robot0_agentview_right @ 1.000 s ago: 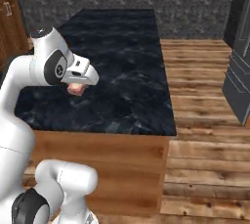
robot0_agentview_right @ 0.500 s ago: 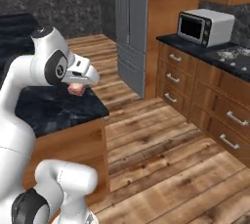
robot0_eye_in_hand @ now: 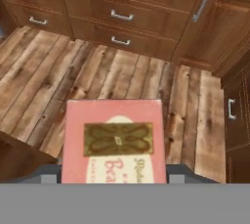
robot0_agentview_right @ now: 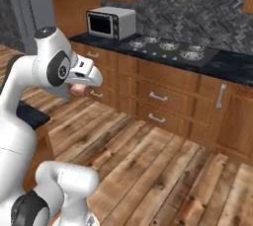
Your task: Pick up the bar soap and sponge from the sink, and place them back in the cabinet, and close the cabinet doors.
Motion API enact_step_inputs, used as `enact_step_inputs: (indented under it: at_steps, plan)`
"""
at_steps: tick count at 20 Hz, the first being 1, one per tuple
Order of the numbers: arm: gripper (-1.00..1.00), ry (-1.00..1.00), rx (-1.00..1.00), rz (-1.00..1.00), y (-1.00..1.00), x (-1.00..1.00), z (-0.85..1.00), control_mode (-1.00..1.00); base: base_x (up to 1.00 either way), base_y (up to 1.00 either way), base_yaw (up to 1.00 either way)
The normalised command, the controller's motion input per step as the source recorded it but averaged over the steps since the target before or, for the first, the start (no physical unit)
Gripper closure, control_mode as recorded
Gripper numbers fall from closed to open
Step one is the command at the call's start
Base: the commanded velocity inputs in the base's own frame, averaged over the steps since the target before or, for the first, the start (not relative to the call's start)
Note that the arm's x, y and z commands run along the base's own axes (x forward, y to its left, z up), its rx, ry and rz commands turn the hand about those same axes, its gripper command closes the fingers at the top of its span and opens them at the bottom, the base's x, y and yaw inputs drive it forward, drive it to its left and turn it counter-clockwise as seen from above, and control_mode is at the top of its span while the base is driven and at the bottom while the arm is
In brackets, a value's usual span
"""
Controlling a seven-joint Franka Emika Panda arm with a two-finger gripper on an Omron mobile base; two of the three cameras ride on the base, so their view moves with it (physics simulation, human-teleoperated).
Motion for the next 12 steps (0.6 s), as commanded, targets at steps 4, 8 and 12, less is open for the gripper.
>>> enact_step_inputs:
  at_steps: [4,8,12]
  plan:
    - [1.00,0.00,0.00,0.00,0.00,0.00,0.00,1.00,0.48,0.00,-0.52]
    - [1.00,0.00,0.00,0.00,0.00,0.00,0.00,1.00,0.49,0.00,-0.50]
    - [1.00,0.00,0.00,0.00,0.00,0.00,0.00,1.00,0.73,0.00,-0.31]
